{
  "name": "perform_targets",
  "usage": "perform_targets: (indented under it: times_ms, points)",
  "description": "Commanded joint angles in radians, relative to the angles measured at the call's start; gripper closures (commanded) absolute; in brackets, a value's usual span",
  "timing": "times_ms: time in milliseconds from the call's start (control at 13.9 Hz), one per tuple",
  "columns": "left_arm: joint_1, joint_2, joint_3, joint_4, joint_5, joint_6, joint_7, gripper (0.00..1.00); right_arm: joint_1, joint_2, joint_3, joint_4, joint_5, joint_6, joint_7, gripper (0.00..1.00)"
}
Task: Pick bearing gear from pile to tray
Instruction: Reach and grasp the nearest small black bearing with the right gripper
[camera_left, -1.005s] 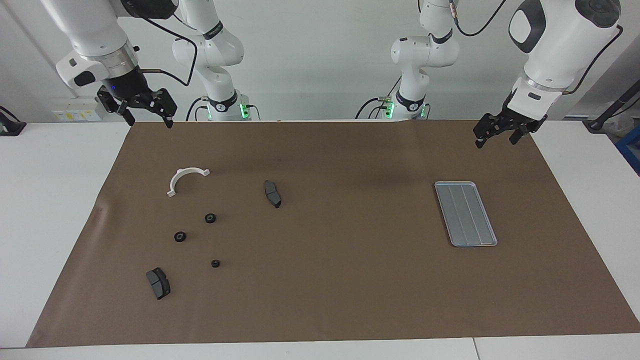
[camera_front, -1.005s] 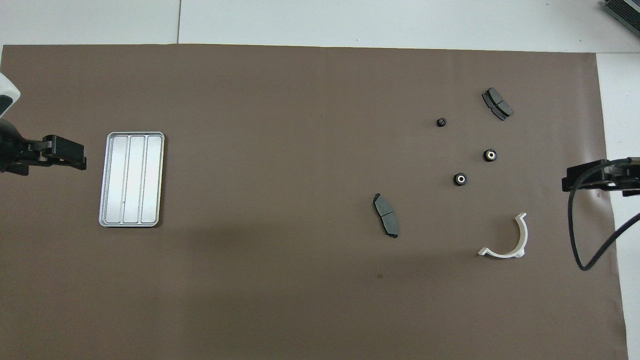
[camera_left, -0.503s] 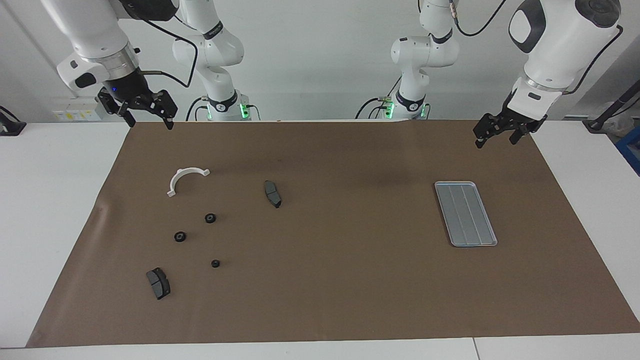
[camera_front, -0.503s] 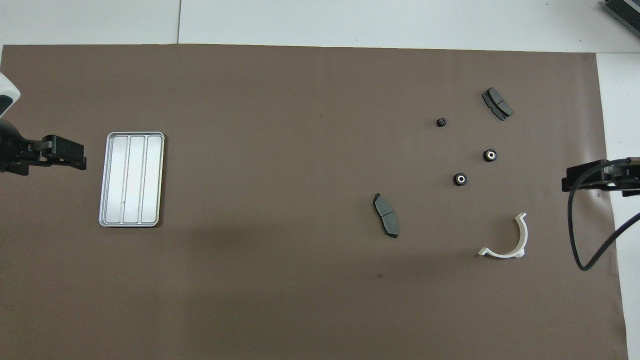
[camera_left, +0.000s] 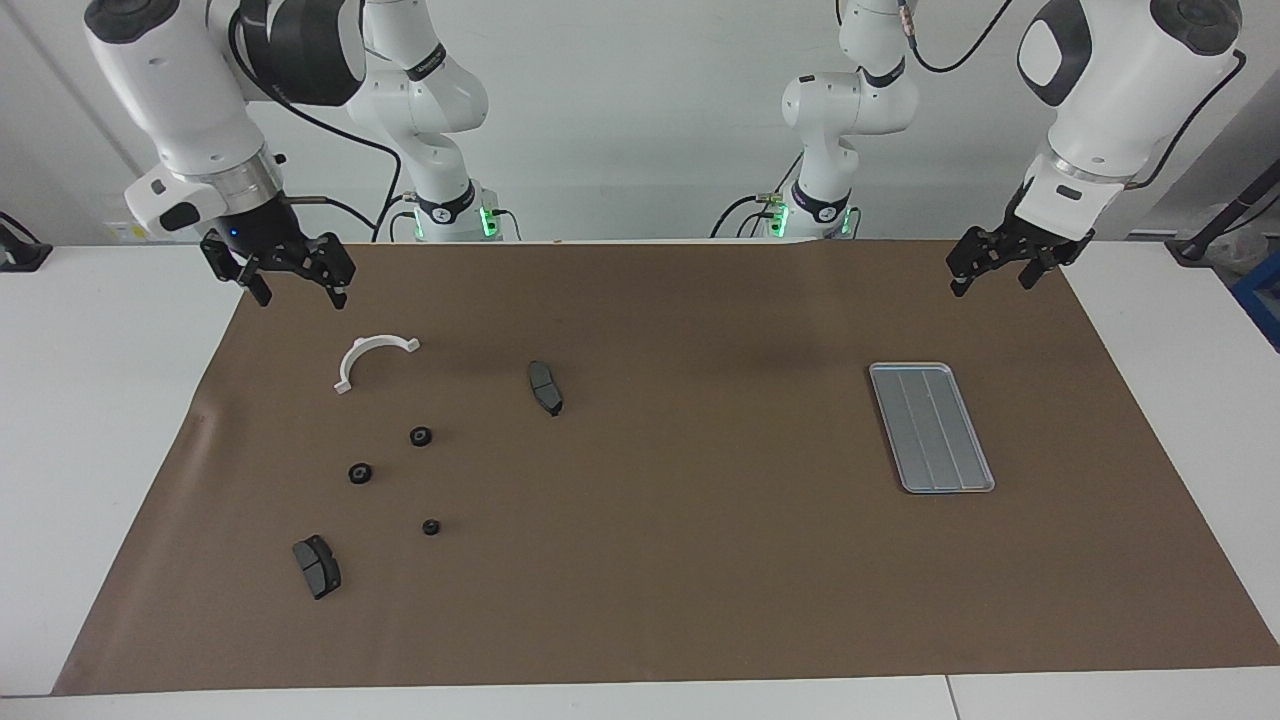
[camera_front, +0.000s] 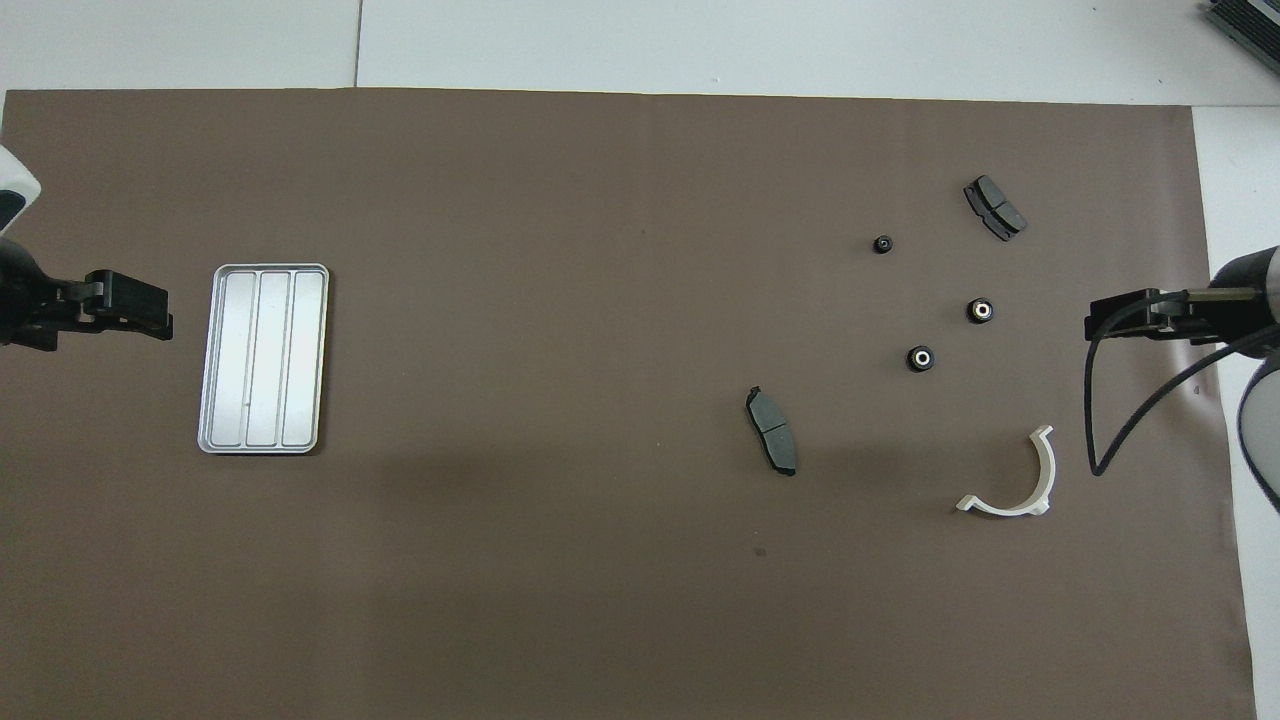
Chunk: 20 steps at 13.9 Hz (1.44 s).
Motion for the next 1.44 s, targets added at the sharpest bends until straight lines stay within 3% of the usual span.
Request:
perform_targets:
  times_ms: [0, 646, 933, 1364]
  points:
    - [0.008, -0.015, -0.006, -0.01, 0.018, -0.005, 0.002, 0.0, -0.032, 0.086, 0.006, -0.002, 0.002, 0.091, -0.066, 0.0]
    - [0.007, -0.015, -0.008, -0.01, 0.018, 0.004, 0.009, 0.0, -0.022, 0.39, 0.006, 0.001, 0.002, 0.482, -0.163, 0.0]
    - [-0.001, -0.013, -0.011, -0.013, 0.01, 0.058, 0.013, 0.0, -0.025, 0.453, 0.007, -0.01, 0.004, 0.496, -0.167, 0.0]
    - [-0.004, -0.015, -0.012, -0.021, 0.007, 0.078, 0.08, 0.0, -0.023, 0.458, 0.007, -0.094, 0.004, 0.587, -0.166, 0.0]
